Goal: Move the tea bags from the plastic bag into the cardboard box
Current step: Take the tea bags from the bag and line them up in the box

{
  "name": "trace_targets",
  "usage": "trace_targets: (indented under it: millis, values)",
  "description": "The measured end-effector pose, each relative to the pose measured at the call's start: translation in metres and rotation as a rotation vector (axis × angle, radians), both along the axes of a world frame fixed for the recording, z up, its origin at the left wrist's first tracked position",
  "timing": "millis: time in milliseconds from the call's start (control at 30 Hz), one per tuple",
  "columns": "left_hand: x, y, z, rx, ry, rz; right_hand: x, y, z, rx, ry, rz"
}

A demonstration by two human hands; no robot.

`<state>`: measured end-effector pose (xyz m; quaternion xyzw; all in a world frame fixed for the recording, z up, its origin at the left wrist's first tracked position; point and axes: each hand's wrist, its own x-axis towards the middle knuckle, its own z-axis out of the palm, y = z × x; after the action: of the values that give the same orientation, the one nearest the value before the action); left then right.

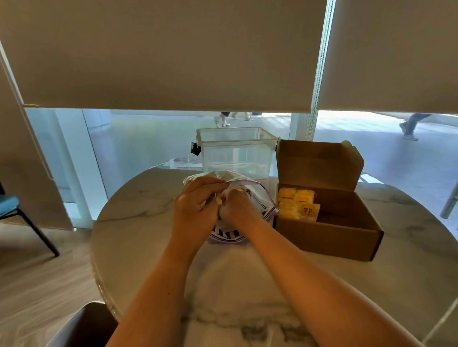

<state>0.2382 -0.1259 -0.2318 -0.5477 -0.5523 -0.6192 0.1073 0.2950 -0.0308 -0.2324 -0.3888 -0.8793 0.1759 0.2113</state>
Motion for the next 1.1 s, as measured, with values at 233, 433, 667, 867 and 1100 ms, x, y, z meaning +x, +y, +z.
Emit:
trace_targets:
  millis: [233, 433, 667, 867, 1100]
  values:
    - [0.0, 0.0, 0.0, 0.001, -0.081, -0.033, -0.013, -0.001, -0.016, -0.082, 0.057, -0.14]
    - [-0.008, 0.004, -0.004, 0.001, -0.06, -0.069, 0.012, -0.008, 0.005, -0.1, 0.206, -0.106]
    - [-0.004, 0.004, -0.005, -0.014, 0.082, 0.088, 0.063, -0.038, 0.046, -0.713, 0.504, 0.137]
    - [0.007, 0.01, -0.008, -0.12, 0.032, -0.002, 0.089, -0.038, 0.052, -0.845, 0.745, 0.14]
    - [0.009, 0.015, -0.012, -0.114, 0.081, 0.058, 0.091, -0.038, 0.051, -0.732, 0.672, 0.129]
